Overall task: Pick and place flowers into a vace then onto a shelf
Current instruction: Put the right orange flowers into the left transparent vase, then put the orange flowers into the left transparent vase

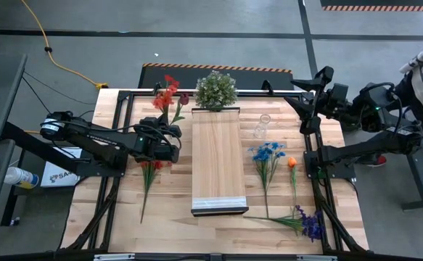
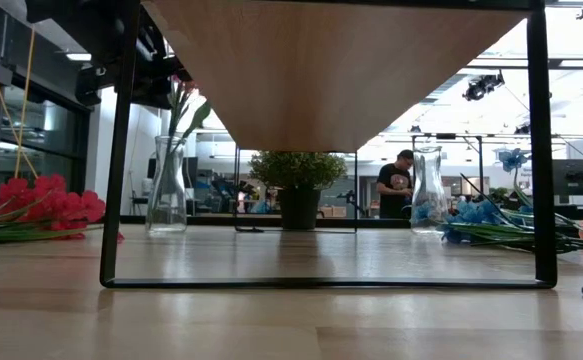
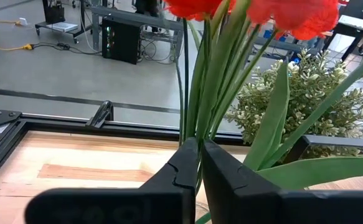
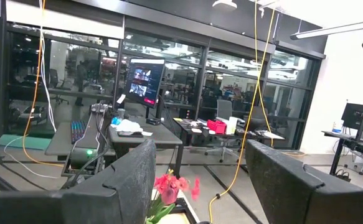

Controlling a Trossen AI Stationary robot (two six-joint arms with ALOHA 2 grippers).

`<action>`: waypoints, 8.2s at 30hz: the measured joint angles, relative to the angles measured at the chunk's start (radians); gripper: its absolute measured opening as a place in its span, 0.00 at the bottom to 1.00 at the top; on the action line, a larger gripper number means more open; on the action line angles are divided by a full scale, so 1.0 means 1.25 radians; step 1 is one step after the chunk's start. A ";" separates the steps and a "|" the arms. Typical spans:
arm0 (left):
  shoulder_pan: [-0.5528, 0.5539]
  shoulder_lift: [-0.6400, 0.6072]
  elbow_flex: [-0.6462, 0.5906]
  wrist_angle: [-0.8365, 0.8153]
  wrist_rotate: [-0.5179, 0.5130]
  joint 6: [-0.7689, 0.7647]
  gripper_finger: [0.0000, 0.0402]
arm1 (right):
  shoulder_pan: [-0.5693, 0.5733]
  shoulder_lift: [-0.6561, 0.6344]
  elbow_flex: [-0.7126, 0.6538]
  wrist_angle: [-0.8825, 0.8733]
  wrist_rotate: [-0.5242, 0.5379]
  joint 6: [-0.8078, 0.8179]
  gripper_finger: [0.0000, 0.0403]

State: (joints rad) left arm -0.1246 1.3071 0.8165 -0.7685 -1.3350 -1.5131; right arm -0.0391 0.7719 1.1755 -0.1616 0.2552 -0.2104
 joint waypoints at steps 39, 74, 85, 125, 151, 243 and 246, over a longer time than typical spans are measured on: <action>-0.001 -0.026 0.000 -0.019 0.125 0.041 0.52 | 0.000 0.000 0.000 0.000 0.000 0.000 0.59; -0.365 -0.273 0.031 0.071 0.464 0.178 0.82 | 0.000 0.000 0.000 0.001 0.000 0.000 0.59; -0.477 -0.249 0.164 -0.146 0.541 -0.003 0.84 | 0.000 0.000 0.000 0.001 0.000 0.000 0.59; -0.499 0.188 0.368 -0.566 0.981 -0.420 0.84 | 0.000 0.000 0.000 0.025 -0.024 -0.021 0.59; -0.498 0.192 0.051 -0.156 1.066 -0.514 0.84 | 0.000 0.000 0.000 0.025 -0.024 -0.021 0.59; -0.497 0.191 -0.024 0.030 1.063 -0.469 0.39 | 0.000 0.000 0.000 0.026 -0.024 0.009 0.59; -0.497 0.191 -0.024 0.030 1.063 -0.469 0.29 | 0.000 0.000 0.000 0.025 -0.024 0.009 0.59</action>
State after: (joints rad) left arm -0.7464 1.5463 0.7860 -0.7308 -0.0067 -2.0991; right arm -0.0391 0.7720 1.1754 -0.1299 0.2250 -0.1994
